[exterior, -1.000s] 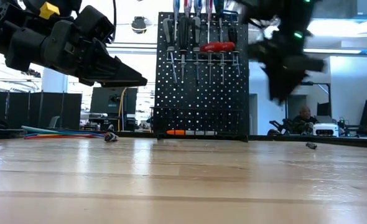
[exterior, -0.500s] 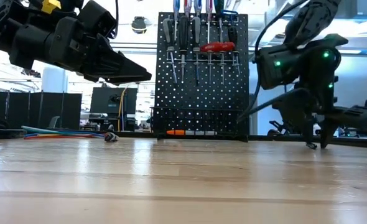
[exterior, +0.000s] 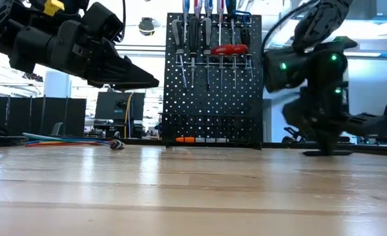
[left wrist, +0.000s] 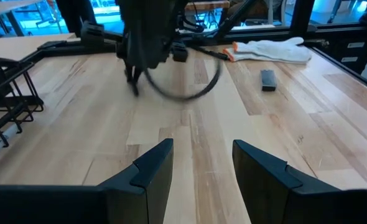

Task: Hang tools onto peg board
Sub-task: Put the top black pen into the black basket

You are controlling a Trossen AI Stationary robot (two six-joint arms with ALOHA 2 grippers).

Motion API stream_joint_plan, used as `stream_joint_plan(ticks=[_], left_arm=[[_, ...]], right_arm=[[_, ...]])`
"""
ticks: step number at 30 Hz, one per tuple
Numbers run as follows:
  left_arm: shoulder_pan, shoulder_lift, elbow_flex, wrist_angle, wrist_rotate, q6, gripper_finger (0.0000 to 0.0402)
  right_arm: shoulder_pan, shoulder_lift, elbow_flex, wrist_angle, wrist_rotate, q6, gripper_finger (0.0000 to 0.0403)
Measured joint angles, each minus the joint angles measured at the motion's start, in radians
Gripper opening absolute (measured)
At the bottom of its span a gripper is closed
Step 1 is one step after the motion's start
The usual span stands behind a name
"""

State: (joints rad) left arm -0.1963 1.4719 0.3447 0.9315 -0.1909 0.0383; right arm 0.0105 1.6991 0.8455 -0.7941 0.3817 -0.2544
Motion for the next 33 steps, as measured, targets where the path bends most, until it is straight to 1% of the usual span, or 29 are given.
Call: stream_joint_plan(ticks=[4,8,10,12,14,17,20,23,25,27,29,31,33], left_arm=[[0.000,0.000,0.000,0.002,0.000,0.000,0.0162],[0.000,0.000,0.000,0.004,0.000,0.000,0.0162],[0.000,0.000,0.000,0.006,0.000,0.000,0.0162],[0.000,0.000,0.000,0.006,0.000,0.000,0.0162],[0.000,0.000,0.000,0.006,0.000,0.002,0.0162],[0.000,0.000,0.000,0.003,0.000,0.000,0.0162],[-0.001,0.000,0.000,-0.002,0.000,-0.001,0.0162],[-0.007,0.000,0.000,-0.011,0.000,-0.004,0.0162],[-0.008,0.000,0.000,-0.018,0.000,-0.005,0.0162],[-0.008,0.000,0.000,-0.026,0.000,-0.005,0.0162],[-0.008,0.000,0.000,-0.032,0.000,-0.005,0.0162],[-0.008,0.000,0.000,-0.029,0.000,-0.005,0.0162],[-0.008,0.000,0.000,-0.030,0.000,-0.005,0.0162]], right_arm=[[0.030,-0.061,0.012,0.220,-0.053,0.012,0.0008],[0.042,-0.139,0.021,0.340,-0.047,-0.036,0.0001],[0.039,-0.175,0.053,0.405,-0.026,-0.051,0.0001],[0.038,-0.203,0.090,0.421,0.012,-0.057,0.0001],[0.029,-0.212,0.126,0.420,0.016,-0.057,0.0001],[0.011,-0.211,0.137,0.410,-0.072,-0.057,0.0010],[-0.024,-0.184,0.127,0.422,-0.235,-0.038,0.0043],[-0.068,-0.139,0.076,0.490,-0.404,-0.015,0.0095],[-0.097,-0.105,0.031,0.558,-0.473,-0.018,0.0133],[-0.124,-0.068,-0.015,0.632,-0.518,-0.030,0.0168],[-0.152,-0.032,-0.056,0.706,-0.520,-0.004,0.0192],[-0.176,-0.002,-0.100,0.805,-0.529,0.021,0.0204],[-0.190,0.023,-0.138,0.891,-0.550,0.022,0.0207]])
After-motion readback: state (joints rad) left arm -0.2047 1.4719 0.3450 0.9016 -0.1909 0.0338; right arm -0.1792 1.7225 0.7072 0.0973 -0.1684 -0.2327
